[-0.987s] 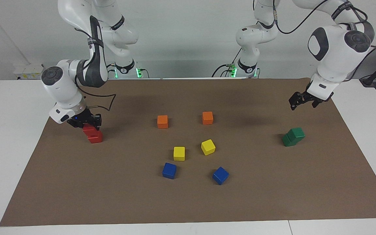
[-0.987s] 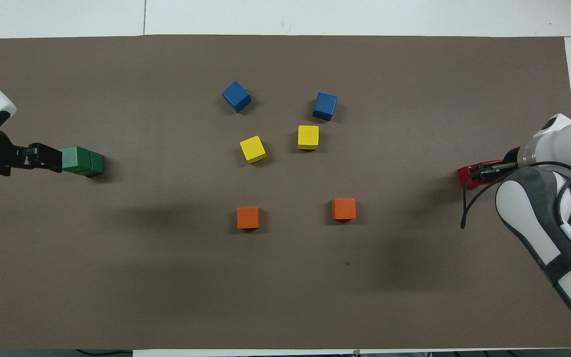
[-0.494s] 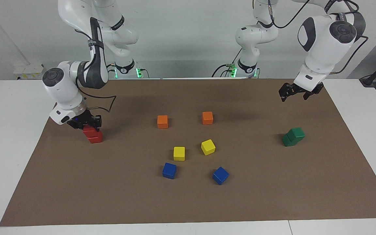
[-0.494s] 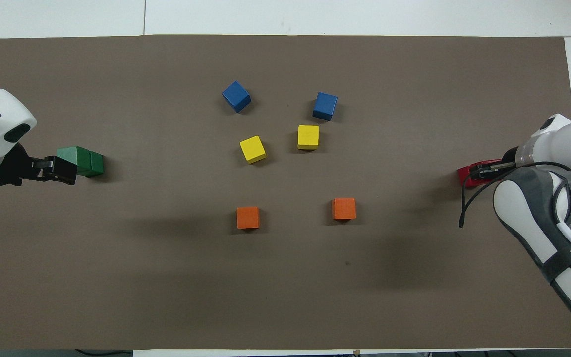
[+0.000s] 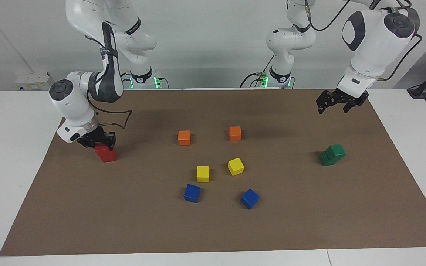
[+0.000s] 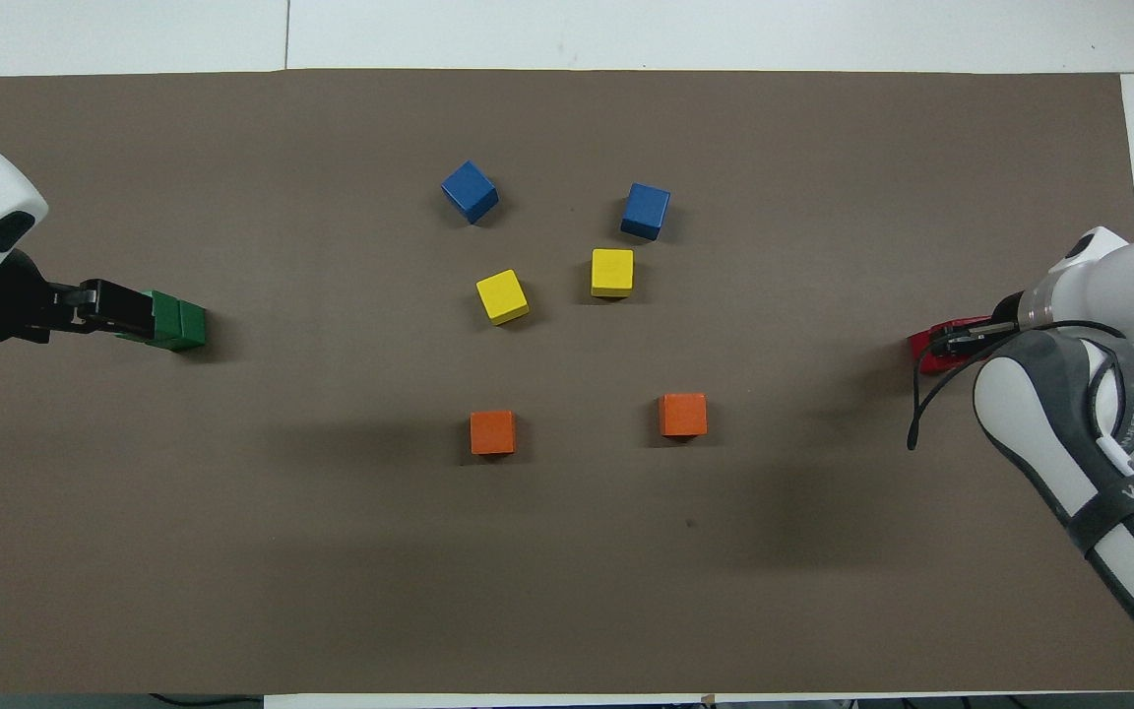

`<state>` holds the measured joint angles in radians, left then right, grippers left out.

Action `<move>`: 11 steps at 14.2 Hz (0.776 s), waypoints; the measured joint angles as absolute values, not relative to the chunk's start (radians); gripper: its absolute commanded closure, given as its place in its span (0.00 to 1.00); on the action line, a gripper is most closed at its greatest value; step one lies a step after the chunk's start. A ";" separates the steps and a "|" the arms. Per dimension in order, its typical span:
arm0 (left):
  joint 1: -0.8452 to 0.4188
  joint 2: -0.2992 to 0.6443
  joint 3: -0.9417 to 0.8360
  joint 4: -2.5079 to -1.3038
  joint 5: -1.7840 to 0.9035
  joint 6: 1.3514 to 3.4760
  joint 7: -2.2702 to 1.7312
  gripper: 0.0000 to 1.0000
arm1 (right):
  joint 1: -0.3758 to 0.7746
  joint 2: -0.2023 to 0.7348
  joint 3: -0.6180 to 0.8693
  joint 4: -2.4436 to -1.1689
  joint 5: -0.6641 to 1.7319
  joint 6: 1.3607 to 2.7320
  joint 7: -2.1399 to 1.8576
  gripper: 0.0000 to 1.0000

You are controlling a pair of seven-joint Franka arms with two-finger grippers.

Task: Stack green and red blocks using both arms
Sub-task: 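Open the left gripper and release the green stack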

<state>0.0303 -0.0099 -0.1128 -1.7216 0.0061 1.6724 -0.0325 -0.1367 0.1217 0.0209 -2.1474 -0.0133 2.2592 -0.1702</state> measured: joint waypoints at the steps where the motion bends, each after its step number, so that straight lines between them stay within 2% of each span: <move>1: 0.030 -0.001 -0.113 -1.708 0.006 1.672 -0.033 0.00 | -0.137 0.122 0.021 -2.147 -0.013 2.259 -0.170 1.00; 11: 0.005 0.024 -0.087 -1.691 0.006 1.672 -0.033 0.00 | -0.144 0.123 0.020 -2.149 -0.014 2.259 -0.170 1.00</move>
<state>0.0052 0.0245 -0.0874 -1.6910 0.0061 1.6722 -0.0325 -0.1440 0.1227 0.0196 -2.1492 -0.0139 2.2587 -0.1702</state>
